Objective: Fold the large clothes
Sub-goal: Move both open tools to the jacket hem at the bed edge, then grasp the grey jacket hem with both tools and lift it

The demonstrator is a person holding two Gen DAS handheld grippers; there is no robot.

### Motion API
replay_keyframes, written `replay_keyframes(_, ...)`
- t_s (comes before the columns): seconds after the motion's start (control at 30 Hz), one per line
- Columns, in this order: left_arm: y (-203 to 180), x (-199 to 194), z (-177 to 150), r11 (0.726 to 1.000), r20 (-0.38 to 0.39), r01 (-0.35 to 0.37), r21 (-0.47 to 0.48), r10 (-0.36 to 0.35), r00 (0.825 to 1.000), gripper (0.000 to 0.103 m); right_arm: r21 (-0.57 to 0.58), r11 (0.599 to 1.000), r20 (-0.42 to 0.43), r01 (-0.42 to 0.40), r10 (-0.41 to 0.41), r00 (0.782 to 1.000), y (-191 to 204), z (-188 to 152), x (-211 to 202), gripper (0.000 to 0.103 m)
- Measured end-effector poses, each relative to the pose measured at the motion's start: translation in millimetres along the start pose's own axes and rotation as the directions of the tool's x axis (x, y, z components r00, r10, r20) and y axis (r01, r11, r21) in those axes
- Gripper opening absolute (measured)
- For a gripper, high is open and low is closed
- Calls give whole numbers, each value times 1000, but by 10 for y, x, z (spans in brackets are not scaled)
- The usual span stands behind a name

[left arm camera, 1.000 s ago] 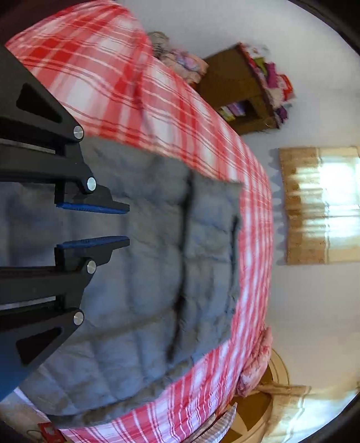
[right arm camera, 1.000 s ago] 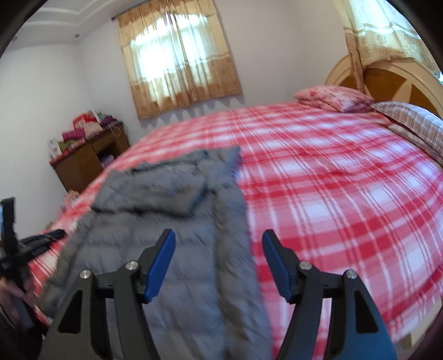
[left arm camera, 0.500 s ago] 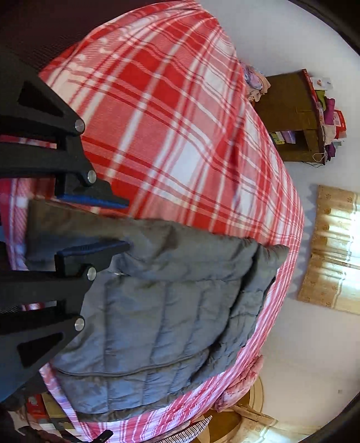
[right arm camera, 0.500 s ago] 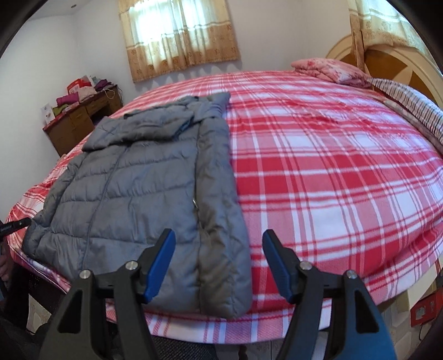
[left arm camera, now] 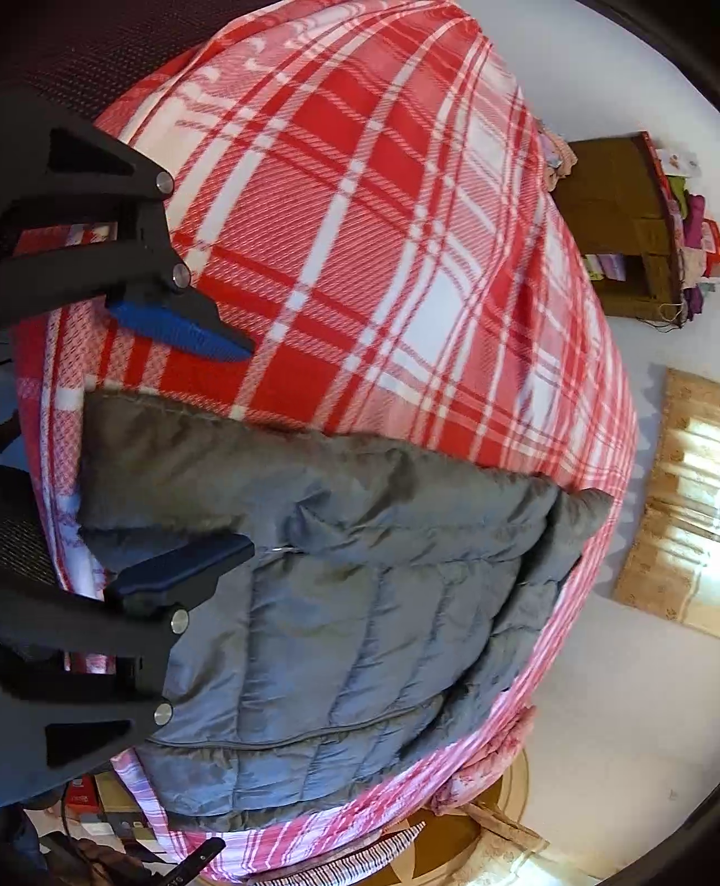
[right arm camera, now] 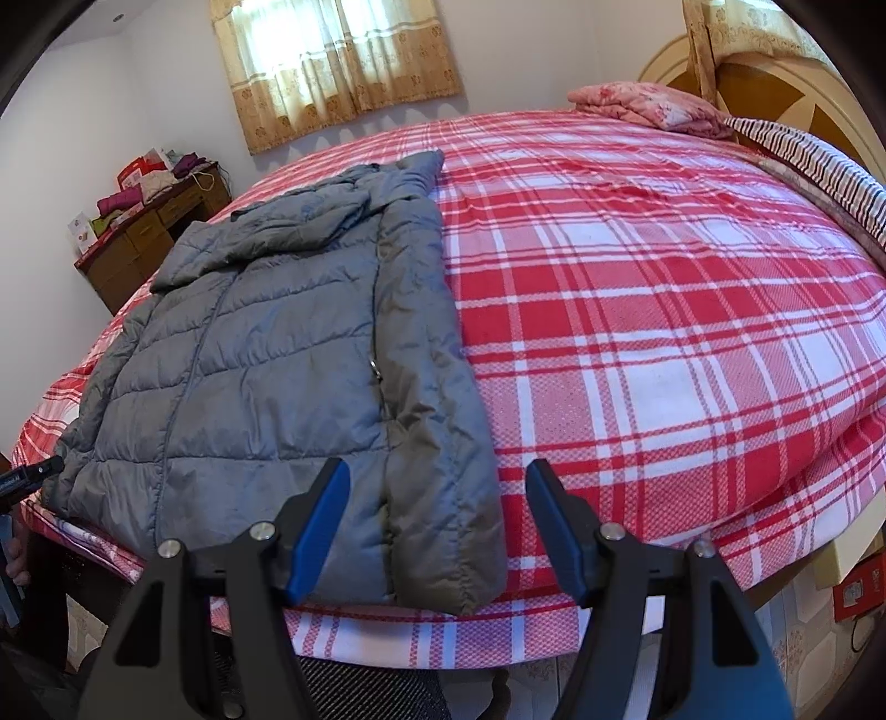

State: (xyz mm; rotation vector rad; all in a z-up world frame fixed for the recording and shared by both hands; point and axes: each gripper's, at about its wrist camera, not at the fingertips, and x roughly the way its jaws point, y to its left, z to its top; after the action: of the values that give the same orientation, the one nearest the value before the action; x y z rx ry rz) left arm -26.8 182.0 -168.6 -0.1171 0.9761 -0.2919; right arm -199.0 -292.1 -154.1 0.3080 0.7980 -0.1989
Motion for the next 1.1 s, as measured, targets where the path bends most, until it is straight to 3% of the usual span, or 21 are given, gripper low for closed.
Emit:
replay_keyframes(0.07, -34, -23, -28, 999, -9, 38, 17, -38, 999, 65, -1, 1000, -4, 2, -2, 1000, -9, 4, 0, 69)
replay_keyframes(0.23, -163, 57, -74, 997, -32, 27, 78, -25, 999, 65, 14, 1000, -29, -7, 8, 1000, -54, -14, 40, 69)
replay_keyframes(0.6, -144, 62, -121, 992, -33, 97, 74, -95, 995, 65, 11, 1000, -77, -24, 25, 997, -60, -103, 127, 69)
replay_keyframes(0.77, -223, 95, -172, 990, -37, 76, 122, -72, 997, 64, -27, 998, -142, -59, 54, 988, 15, -179, 260, 68)
replay_keyframes(0.8, -241, 96, -178, 988, -34, 83, 127, -79, 996, 55, -32, 998, -148, -60, 54, 987, 23, -197, 279, 67)
replay_keyframes(0.87, -258, 120, -180, 987, -45, 97, 128, -92, 995, 42, -33, 997, -158, -68, 62, 986, 23, -245, 325, 45)
replay_keyframes(0.93, -252, 139, -178, 987, -47, 108, 123, -103, 994, 40, -14, 995, -169, -94, 91, 981, 3, -252, 362, 26)
replay_keyframes(1.03, -227, 115, -163, 984, -35, 147, 98, -145, 989, 30, -16, 992, -185, -124, 119, 975, 13, -225, 379, 14)
replay_keyframes(1.1, -242, 60, -158, 982, -20, 162, 96, -161, 987, 22, -4, 988, -178, -156, 153, 972, 15, -189, 325, 10)
